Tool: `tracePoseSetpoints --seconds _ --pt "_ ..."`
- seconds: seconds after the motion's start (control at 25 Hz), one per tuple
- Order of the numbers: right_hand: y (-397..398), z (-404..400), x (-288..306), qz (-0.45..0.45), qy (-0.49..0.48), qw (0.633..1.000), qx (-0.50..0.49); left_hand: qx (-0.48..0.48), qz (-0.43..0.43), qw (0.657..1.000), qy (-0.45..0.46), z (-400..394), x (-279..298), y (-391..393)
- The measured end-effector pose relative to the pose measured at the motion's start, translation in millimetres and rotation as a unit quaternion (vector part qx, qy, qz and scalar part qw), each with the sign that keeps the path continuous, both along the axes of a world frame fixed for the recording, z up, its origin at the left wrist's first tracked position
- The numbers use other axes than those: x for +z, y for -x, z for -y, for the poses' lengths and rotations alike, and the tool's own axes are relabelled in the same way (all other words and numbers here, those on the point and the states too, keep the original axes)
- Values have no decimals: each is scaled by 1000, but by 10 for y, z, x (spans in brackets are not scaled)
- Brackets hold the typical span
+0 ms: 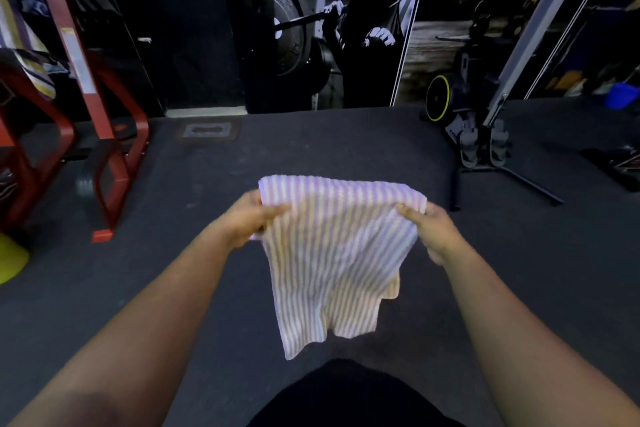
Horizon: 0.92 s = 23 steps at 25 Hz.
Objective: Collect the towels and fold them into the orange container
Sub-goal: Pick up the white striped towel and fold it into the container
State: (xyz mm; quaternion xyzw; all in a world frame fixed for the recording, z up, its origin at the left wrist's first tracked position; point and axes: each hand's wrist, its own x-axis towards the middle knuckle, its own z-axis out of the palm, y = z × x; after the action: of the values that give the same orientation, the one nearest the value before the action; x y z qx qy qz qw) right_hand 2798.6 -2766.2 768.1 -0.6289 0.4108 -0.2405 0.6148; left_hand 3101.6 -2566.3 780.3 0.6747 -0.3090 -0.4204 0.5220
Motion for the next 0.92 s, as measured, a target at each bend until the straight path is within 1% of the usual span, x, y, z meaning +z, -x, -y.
tracePoseSetpoints --seconds 0.04,0.08,0.12,0.2,0.28,0.36,0.44,0.52,0.56,0.6,0.68,0.72,0.8,0.84,0.88,0.92 --pt "4 41 26 16 -3 1000 -14 -14 73 996 -58 -25 -62 -59" --pt "0 67 77 14 0 1000 -15 13 110 990 -86 -17 -73 -114" --pt "-8 103 106 13 0 1000 -16 60 103 990 -78 5 -47 -153" --pt "-30 183 117 25 -10 999 -45 151 41 987 -19 75 62 -175" --pt "-75 228 149 12 6 997 -72 185 16 983 0 130 134 -151" --pt "-109 268 184 -21 38 995 -87 195 23 981 -2 185 125 -151" --pt "-131 311 190 -14 56 991 -120 196 40 980 17 225 112 -221" --pt "-140 324 226 -27 38 989 -137 157 58 986 6 243 66 -268" --pt "-131 333 208 -29 19 990 -134 140 51 989 -2 238 51 -256" --pt "-116 356 159 -19 1 992 -125 139 24 990 5 235 45 -251" --pt "-69 380 86 34 -37 990 -130 166 -50 983 52 235 29 -275" --pt "-53 369 76 69 -53 987 -132 155 -53 985 58 230 6 -290" --pt "-46 306 141 109 -78 984 -114 79 32 996 -7 184 -67 -238" --pt "-38 280 165 115 -77 985 -100 61 52 996 -42 177 -152 -228" --pt "-32 277 176 118 -68 986 -100 77 39 995 -41 184 -183 -201" --pt "-22 293 173 130 -65 983 -112 125 8 992 -12 217 -189 -192"
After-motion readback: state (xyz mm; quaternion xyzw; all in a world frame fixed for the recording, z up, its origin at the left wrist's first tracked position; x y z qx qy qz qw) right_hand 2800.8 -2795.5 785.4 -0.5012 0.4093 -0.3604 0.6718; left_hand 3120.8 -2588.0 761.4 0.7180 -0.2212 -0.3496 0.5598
